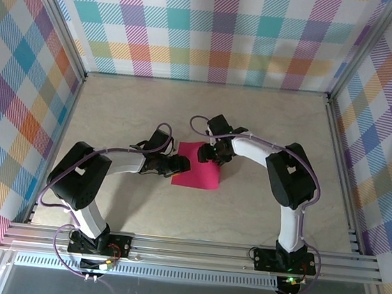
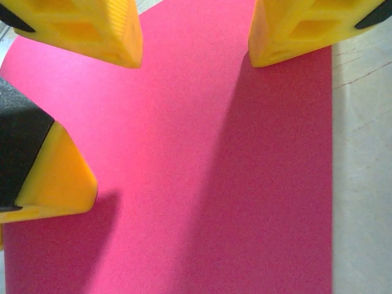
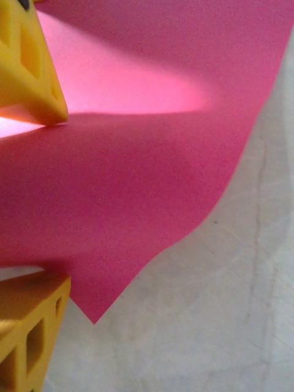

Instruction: Fold a paper plane with a square sheet of paper (fold left side to right side)

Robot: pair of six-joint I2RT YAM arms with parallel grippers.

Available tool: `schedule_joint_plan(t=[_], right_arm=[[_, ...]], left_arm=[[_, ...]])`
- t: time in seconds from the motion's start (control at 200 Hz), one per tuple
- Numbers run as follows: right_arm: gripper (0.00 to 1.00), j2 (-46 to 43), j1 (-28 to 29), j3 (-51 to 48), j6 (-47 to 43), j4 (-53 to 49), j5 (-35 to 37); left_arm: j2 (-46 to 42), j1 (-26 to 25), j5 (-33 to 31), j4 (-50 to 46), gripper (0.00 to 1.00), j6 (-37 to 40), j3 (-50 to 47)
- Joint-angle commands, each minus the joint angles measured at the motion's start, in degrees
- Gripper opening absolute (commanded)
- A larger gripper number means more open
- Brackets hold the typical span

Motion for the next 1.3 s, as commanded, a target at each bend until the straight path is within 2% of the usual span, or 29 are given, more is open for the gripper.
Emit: schedule_joint_plan(t=[0.0,0.195,0.395,0.565,0.695,0.99,1.195,1.295], right_arm=[[0.58,-1.7,0.8,-1.4,1.2,-3.6,-4.2],[0.35,-3.4,0.7,-2.8,1.7,-2.6,-7.5],[0.21,-9.0,-1.3,-6.2,1.2,-0.3,-14.1],[0.20,-17.5,-4.9,-10.9,0.0,1.6,-19.9],[0.20,-24.7,-8.5,-13.6,-1.8,1.5,-23.8],[0.18,-38.8,-10.1,-14.5,-8.7,-2.3,-32.2],[0.18,-43.6,-9.9,-12.1,-10.4,-3.7,-43.0],[0.18,-44.5,-9.0,-11.0,-9.6,-2.9,-48.1]], left_arm=[[1.0,-0.6,0.4,-0.1,0.50,-0.5,-0.3],[-1.8,-0.5,-0.8,-0.3,0.52,0.0,-0.7],[-9.9,0.8,-4.1,-4.1,0.59,3.5,-1.7],[-19.6,4.9,-3.0,-3.3,0.71,5.7,-5.3],[-27.8,8.2,3.3,2.3,0.77,7.5,-9.7],[-42.8,8.5,11.2,14.5,1.00,7.7,-15.9],[-43.3,8.4,19.4,24.2,1.00,5.1,-16.8],[-42.6,8.1,21.3,26.6,1.00,5.0,-16.3]])
